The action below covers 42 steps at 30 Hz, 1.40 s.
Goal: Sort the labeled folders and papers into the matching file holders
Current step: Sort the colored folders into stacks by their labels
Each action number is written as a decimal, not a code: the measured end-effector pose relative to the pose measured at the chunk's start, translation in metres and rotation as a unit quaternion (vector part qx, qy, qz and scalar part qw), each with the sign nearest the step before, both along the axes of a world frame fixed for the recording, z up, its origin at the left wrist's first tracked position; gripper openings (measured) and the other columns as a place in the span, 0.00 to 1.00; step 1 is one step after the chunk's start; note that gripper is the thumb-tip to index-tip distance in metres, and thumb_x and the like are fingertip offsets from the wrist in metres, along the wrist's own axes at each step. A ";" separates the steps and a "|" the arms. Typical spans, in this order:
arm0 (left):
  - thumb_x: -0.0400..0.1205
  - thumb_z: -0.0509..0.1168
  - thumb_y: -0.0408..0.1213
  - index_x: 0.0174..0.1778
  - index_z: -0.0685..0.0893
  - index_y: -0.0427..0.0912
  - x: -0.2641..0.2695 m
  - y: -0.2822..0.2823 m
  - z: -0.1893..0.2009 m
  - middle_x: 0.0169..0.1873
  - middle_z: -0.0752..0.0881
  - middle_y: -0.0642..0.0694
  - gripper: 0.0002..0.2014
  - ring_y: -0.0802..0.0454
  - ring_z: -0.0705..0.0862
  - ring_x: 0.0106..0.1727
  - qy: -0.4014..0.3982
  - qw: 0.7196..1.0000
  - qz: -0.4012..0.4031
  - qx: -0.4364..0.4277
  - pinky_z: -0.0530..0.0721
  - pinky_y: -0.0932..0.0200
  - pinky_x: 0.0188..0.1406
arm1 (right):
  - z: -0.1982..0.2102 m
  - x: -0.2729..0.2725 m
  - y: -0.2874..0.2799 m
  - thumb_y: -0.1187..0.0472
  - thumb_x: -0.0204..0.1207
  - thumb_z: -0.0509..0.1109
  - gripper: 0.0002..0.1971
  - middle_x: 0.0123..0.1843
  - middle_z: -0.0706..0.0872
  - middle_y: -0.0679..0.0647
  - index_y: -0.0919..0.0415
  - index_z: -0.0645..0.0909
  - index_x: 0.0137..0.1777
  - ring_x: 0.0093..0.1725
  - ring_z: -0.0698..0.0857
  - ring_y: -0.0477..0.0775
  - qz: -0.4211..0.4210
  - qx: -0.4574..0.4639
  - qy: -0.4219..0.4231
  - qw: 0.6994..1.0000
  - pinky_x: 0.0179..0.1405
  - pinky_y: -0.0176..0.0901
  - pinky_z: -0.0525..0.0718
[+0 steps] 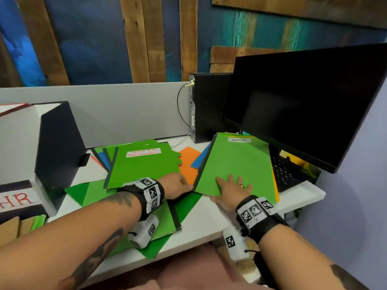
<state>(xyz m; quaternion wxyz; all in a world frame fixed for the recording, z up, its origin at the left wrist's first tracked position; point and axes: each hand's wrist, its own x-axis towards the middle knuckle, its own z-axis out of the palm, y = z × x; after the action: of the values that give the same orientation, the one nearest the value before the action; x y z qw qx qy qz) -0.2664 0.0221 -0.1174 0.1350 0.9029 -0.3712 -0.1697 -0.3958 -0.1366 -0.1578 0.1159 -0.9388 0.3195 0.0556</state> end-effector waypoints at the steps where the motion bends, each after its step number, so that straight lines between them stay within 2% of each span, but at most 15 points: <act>1: 0.86 0.64 0.57 0.67 0.84 0.43 0.001 0.004 -0.001 0.59 0.87 0.45 0.23 0.45 0.85 0.60 -0.024 0.999 -0.007 0.038 0.81 0.55 0.59 | -0.002 0.001 -0.005 0.37 0.82 0.64 0.39 0.91 0.46 0.60 0.43 0.51 0.89 0.88 0.44 0.73 -0.003 -0.003 -0.008 1.000 0.82 0.83 0.43; 5: 0.81 0.66 0.63 0.80 0.72 0.51 0.002 0.020 -0.005 0.72 0.78 0.41 0.33 0.41 0.81 0.69 -0.112 0.978 -0.028 0.171 0.80 0.52 0.65 | -0.008 0.009 -0.002 0.50 0.84 0.64 0.31 0.90 0.52 0.62 0.48 0.61 0.86 0.88 0.45 0.76 -0.013 -0.001 -0.041 0.999 0.80 0.84 0.41; 8: 0.78 0.64 0.66 0.82 0.67 0.54 0.004 0.027 -0.010 0.72 0.76 0.39 0.37 0.41 0.82 0.64 -0.088 0.978 0.015 0.188 0.82 0.52 0.62 | -0.005 0.013 0.012 0.58 0.80 0.67 0.21 0.80 0.70 0.61 0.51 0.76 0.74 0.86 0.57 0.73 0.028 0.025 -0.109 0.993 0.82 0.82 0.46; 11: 0.69 0.67 0.67 0.87 0.57 0.55 0.007 0.034 -0.008 0.69 0.80 0.44 0.50 0.44 0.83 0.60 -0.034 0.980 0.059 0.188 0.85 0.52 0.63 | 0.000 0.014 0.038 0.54 0.79 0.73 0.24 0.76 0.79 0.52 0.52 0.79 0.75 0.79 0.75 0.59 0.098 0.093 -0.219 0.966 0.82 0.59 0.69; 13: 0.65 0.72 0.62 0.87 0.57 0.51 0.010 0.041 -0.003 0.64 0.83 0.46 0.55 0.46 0.84 0.57 -0.018 0.982 0.073 0.173 0.86 0.51 0.61 | 0.000 0.016 0.057 0.53 0.79 0.74 0.24 0.74 0.81 0.50 0.53 0.81 0.75 0.74 0.79 0.52 0.152 0.117 -0.229 0.954 0.76 0.47 0.75; 15: 0.65 0.78 0.54 0.83 0.65 0.46 0.012 0.048 0.002 0.61 0.83 0.46 0.50 0.46 0.84 0.55 -0.032 0.983 0.078 0.164 0.88 0.52 0.58 | -0.005 0.019 0.071 0.53 0.79 0.75 0.23 0.74 0.82 0.51 0.54 0.82 0.74 0.72 0.80 0.53 0.204 0.116 -0.196 0.952 0.74 0.44 0.75; 18: 0.66 0.79 0.47 0.70 0.78 0.47 0.014 0.064 0.005 0.57 0.85 0.47 0.35 0.47 0.85 0.54 -0.067 0.982 0.072 0.164 0.88 0.51 0.55 | -0.015 0.024 0.083 0.51 0.81 0.73 0.23 0.81 0.73 0.52 0.55 0.80 0.75 0.78 0.75 0.56 0.254 0.097 -0.159 0.949 0.79 0.47 0.70; 21: 0.71 0.75 0.38 0.67 0.76 0.47 0.013 0.073 0.003 0.53 0.84 0.47 0.28 0.46 0.85 0.52 -0.058 0.982 0.061 0.166 0.89 0.51 0.52 | -0.021 0.028 0.086 0.48 0.82 0.71 0.22 0.88 0.61 0.54 0.52 0.80 0.74 0.83 0.69 0.60 0.229 0.104 -0.161 0.954 0.83 0.51 0.66; 24: 0.74 0.74 0.36 0.67 0.76 0.46 0.010 0.073 0.004 0.55 0.85 0.45 0.25 0.46 0.85 0.54 -0.076 0.982 0.047 0.164 0.89 0.50 0.55 | -0.026 0.029 0.086 0.43 0.84 0.67 0.23 0.91 0.47 0.58 0.46 0.77 0.78 0.89 0.53 0.65 0.241 0.069 -0.150 0.956 0.87 0.59 0.57; 29: 0.71 0.77 0.34 0.65 0.85 0.44 0.011 0.076 0.019 0.56 0.88 0.45 0.25 0.46 0.88 0.55 -0.064 0.982 0.059 0.169 0.90 0.53 0.55 | -0.030 0.034 0.089 0.37 0.87 0.54 0.26 0.91 0.33 0.56 0.37 0.66 0.84 0.89 0.35 0.66 0.268 0.007 -0.100 0.958 0.86 0.69 0.41; 33: 0.73 0.75 0.36 0.78 0.73 0.44 0.014 0.082 0.035 0.63 0.84 0.43 0.35 0.44 0.86 0.57 -0.040 0.985 0.077 0.147 0.90 0.53 0.52 | -0.032 0.040 0.097 0.35 0.87 0.47 0.30 0.90 0.31 0.50 0.39 0.59 0.87 0.88 0.32 0.63 0.283 -0.016 -0.068 0.956 0.83 0.75 0.36; 35: 0.73 0.76 0.37 0.84 0.65 0.44 0.017 0.085 0.041 0.69 0.81 0.42 0.43 0.43 0.86 0.60 -0.027 0.987 0.087 0.132 0.91 0.50 0.54 | -0.032 0.041 0.100 0.36 0.88 0.46 0.31 0.91 0.37 0.45 0.45 0.58 0.88 0.89 0.34 0.61 0.294 -0.020 -0.063 0.954 0.82 0.76 0.36; 38: 0.73 0.78 0.37 0.90 0.48 0.52 0.023 0.091 0.050 0.80 0.71 0.41 0.56 0.40 0.83 0.66 0.001 0.988 0.096 0.122 0.92 0.44 0.55 | -0.032 0.040 0.098 0.40 0.88 0.56 0.26 0.89 0.59 0.47 0.52 0.75 0.79 0.90 0.49 0.55 0.317 0.005 -0.147 0.937 0.85 0.73 0.45; 40: 0.72 0.78 0.39 0.90 0.45 0.56 0.025 0.095 0.056 0.83 0.67 0.41 0.57 0.39 0.83 0.65 0.013 0.988 0.097 0.122 0.93 0.42 0.51 | -0.033 0.037 0.098 0.46 0.85 0.63 0.19 0.77 0.78 0.47 0.52 0.87 0.67 0.80 0.70 0.53 0.357 0.003 -0.229 0.905 0.83 0.65 0.59; 42: 0.72 0.79 0.44 0.90 0.45 0.56 0.026 0.097 0.060 0.84 0.66 0.42 0.57 0.39 0.81 0.69 -0.005 0.986 0.089 0.137 0.92 0.44 0.55 | -0.034 0.034 0.102 0.53 0.81 0.70 0.11 0.62 0.88 0.48 0.54 0.93 0.53 0.62 0.83 0.51 0.401 -0.001 -0.286 0.870 0.69 0.52 0.75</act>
<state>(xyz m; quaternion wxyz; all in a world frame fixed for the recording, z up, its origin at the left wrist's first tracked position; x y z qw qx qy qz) -0.2402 0.1195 -0.0574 0.0222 0.9432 -0.2632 -0.2016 -0.3616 -0.0343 -0.1917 0.1687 -0.9612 -0.1312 -0.1742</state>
